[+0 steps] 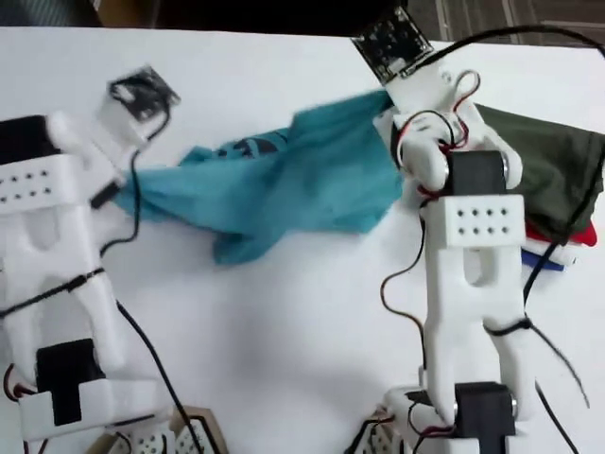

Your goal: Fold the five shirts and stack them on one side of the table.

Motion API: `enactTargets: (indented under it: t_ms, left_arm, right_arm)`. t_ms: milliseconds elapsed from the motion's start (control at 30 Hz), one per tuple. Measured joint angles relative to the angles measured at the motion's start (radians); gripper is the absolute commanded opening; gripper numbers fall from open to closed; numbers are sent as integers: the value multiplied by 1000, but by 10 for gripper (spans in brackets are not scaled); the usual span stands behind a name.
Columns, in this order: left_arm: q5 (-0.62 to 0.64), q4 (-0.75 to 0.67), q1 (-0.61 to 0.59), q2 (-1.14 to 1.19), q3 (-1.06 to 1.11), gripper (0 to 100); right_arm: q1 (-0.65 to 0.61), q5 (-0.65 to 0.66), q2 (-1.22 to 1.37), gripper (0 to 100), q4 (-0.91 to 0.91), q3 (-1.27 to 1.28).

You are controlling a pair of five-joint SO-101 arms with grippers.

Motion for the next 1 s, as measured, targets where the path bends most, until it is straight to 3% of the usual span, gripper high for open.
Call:
enactTargets:
  t_ms: [333,767,1000]
  left_arm:
    - [0,31,-118,-34,-236,25]
    - [23,34,-160,-402,-272,25]
    - [23,37,-164,-517,-281,25]
  right_arm:
    - [-28,0,-140,20,0,-207]
    - [-28,2,-381,20,72,-348]
    - [-29,129,-494,20,55,-384]
